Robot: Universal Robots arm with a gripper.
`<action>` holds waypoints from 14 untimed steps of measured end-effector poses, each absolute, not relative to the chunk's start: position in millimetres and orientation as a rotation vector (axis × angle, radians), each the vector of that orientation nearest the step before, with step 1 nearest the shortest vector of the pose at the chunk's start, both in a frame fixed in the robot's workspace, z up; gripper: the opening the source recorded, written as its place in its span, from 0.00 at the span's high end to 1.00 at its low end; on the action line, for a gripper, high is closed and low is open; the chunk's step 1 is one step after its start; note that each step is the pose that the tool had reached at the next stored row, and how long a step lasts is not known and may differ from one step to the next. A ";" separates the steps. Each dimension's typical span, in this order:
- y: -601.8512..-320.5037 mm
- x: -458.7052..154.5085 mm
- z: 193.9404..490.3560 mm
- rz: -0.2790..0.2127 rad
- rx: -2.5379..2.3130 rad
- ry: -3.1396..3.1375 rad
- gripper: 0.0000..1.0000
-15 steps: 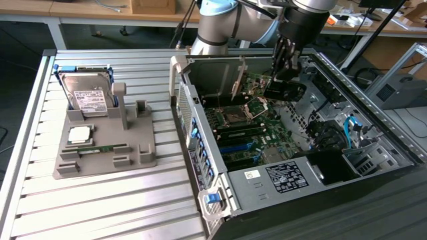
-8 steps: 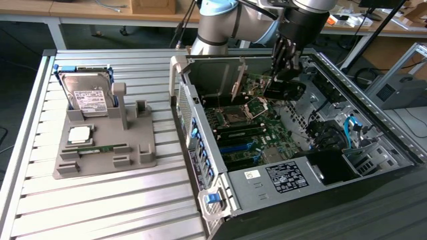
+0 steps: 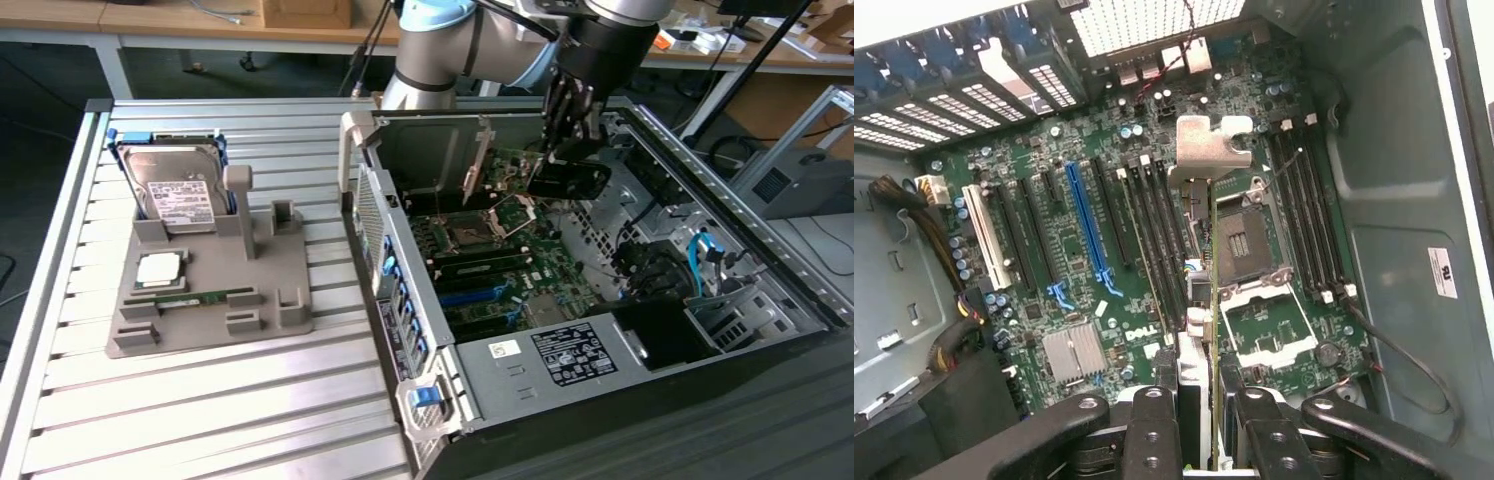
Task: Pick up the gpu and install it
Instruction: 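Insert the gpu into the slot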
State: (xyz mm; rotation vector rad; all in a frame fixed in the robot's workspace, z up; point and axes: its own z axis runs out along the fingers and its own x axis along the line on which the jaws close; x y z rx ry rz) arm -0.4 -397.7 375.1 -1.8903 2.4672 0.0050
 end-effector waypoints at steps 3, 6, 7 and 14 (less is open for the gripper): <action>-397.7 -0.4 375.1 0.005 -1.904 2.457 0.73; -397.7 -0.4 375.1 0.005 -1.916 2.447 0.73; -397.7 -0.4 375.1 0.006 -1.921 2.444 0.73; -397.7 -0.4 375.1 0.006 -1.949 2.422 0.73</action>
